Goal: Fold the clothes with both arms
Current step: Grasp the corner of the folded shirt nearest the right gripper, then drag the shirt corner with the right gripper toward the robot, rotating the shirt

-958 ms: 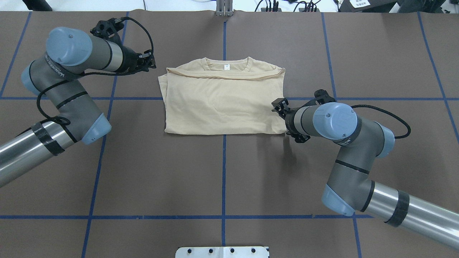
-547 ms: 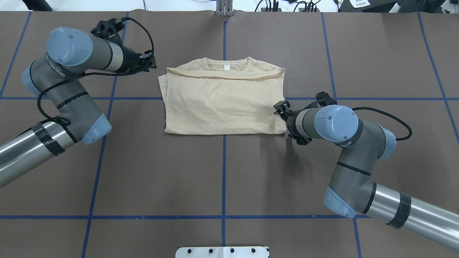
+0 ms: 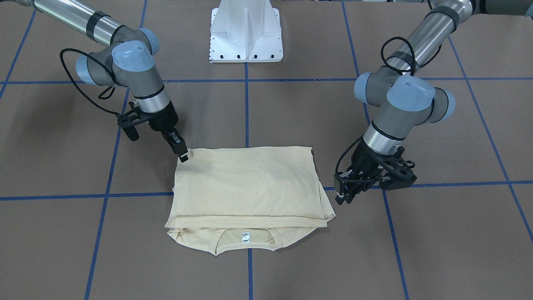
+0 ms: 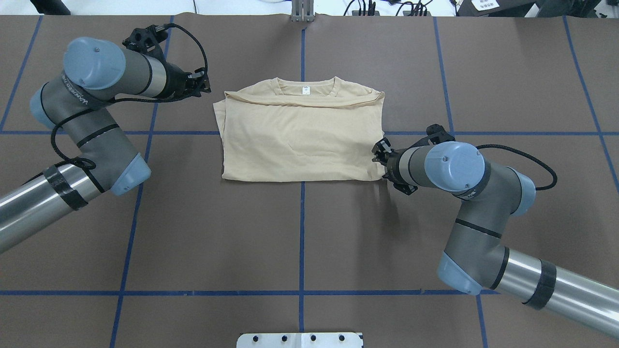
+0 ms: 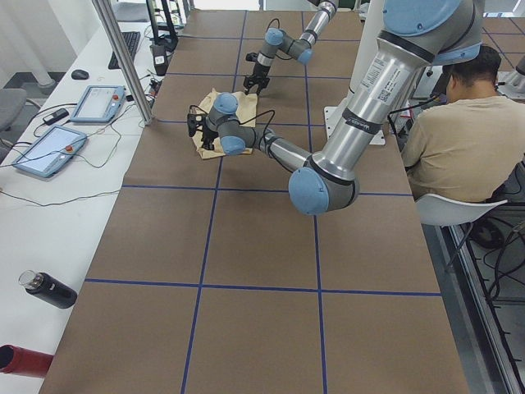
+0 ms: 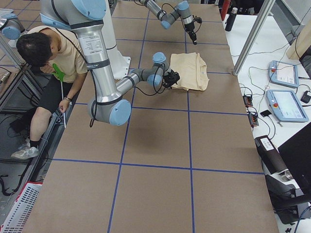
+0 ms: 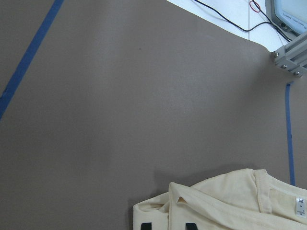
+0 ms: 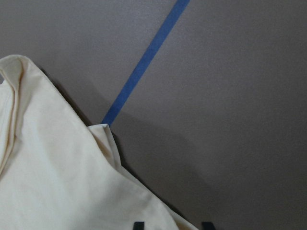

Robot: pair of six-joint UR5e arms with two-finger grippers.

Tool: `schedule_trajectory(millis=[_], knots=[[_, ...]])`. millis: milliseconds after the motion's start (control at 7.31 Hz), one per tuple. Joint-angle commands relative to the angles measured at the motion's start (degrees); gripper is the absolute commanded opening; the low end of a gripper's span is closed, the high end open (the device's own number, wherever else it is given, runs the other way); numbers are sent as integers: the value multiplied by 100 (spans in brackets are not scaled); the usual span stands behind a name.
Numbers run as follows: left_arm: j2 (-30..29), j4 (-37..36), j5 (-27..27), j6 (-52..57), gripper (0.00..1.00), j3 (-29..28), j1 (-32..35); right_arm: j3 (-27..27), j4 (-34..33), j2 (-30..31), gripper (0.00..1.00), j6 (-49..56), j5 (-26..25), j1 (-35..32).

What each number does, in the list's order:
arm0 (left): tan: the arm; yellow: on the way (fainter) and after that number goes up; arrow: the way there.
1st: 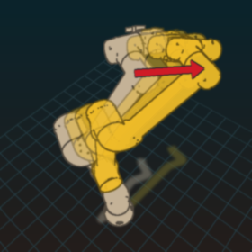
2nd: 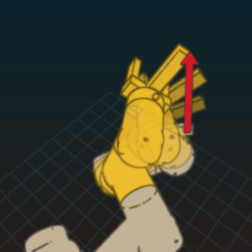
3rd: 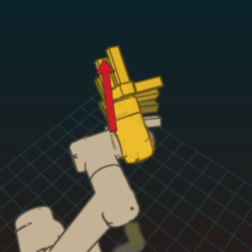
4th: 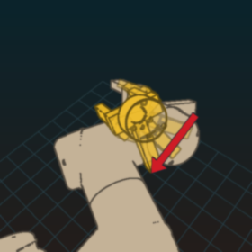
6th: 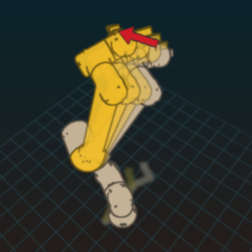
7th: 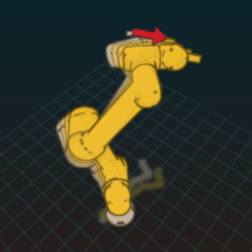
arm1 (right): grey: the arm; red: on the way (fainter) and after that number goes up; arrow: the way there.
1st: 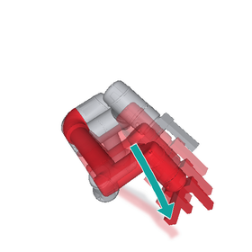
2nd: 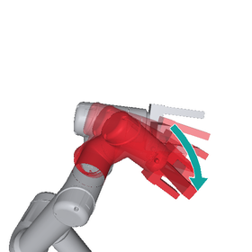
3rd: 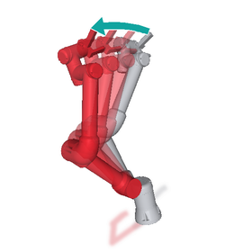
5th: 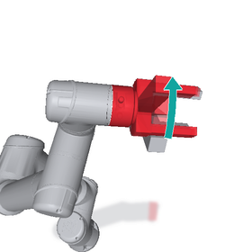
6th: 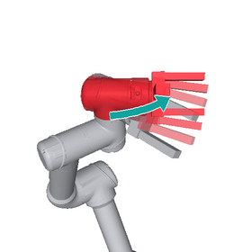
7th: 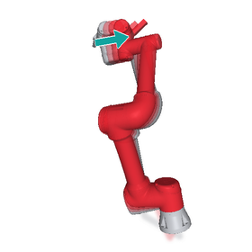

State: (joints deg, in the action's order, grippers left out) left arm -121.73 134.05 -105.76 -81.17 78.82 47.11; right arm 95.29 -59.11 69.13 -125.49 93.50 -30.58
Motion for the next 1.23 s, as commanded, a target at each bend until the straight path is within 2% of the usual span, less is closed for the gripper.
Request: schedule_trajectory(millis=[0,137,411,684,958,1095], knots=[[-9,7,11,-4,35,-7,0,129,-4,100,0,16,28,-1],[-18,7,11,-4,35,1,-9,530,-143,284,0,16,115,-9],[-53,15,3,-39,35,27,-9,1602,-1195,470,0,-1,414,191],[-70,15,-6,-56,35,80,-9,2648,-2337,689,0,-10,720,918],[-36,-19,-50,-83,35,500,-18,3256,-3269,734,0,-184,836,1919],[8,-54,-76,-100,35,824,-79,3346,-3300,743,0,-647,819,2333]])
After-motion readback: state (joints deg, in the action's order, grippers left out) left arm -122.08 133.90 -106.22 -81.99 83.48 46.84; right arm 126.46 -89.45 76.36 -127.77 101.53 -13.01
